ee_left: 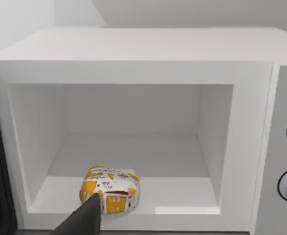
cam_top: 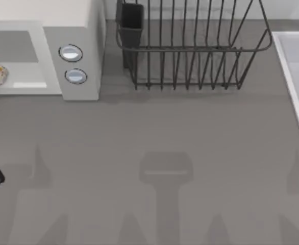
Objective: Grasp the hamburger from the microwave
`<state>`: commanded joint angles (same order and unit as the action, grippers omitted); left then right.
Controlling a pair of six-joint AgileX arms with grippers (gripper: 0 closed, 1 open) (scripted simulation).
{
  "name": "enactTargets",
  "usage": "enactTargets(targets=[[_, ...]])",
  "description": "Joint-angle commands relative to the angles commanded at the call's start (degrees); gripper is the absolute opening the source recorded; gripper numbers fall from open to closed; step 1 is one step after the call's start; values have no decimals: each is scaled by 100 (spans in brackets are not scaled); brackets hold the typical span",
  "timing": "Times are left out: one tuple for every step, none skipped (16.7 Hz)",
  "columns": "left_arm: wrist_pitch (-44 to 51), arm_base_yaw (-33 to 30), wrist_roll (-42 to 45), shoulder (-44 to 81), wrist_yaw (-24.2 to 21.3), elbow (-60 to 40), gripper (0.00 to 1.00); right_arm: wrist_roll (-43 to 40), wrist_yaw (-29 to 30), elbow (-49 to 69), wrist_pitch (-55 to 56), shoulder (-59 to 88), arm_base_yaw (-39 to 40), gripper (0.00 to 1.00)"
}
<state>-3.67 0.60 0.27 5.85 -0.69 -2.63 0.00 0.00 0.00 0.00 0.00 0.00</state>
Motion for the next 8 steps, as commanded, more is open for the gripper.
enactTargets(targets=[[-176, 29, 13, 297, -33, -126, 100, 0, 0, 0, 0, 0, 0, 100], [-380, 62, 28, 653, -72, -272, 100, 0, 0, 0, 0, 0, 0, 100], [-608, 100, 45, 1069, -115, -435, 100, 0, 0, 0, 0, 0, 0, 100], [-859, 141, 64, 1538, -162, -615, 100, 0, 0, 0, 0, 0, 0, 100], [-1130, 185, 84, 2060, -213, -809, 100, 0, 0, 0, 0, 0, 0, 100], [-1418, 232, 105, 2625, -268, -1015, 100, 0, 0, 0, 0, 0, 0, 100], [-1718, 281, 127, 3225, -324, -1230, 100, 0, 0, 0, 0, 0, 0, 100], [-2029, 332, 150, 3854, -383, -1452, 100, 0, 0, 0, 0, 0, 0, 100]])
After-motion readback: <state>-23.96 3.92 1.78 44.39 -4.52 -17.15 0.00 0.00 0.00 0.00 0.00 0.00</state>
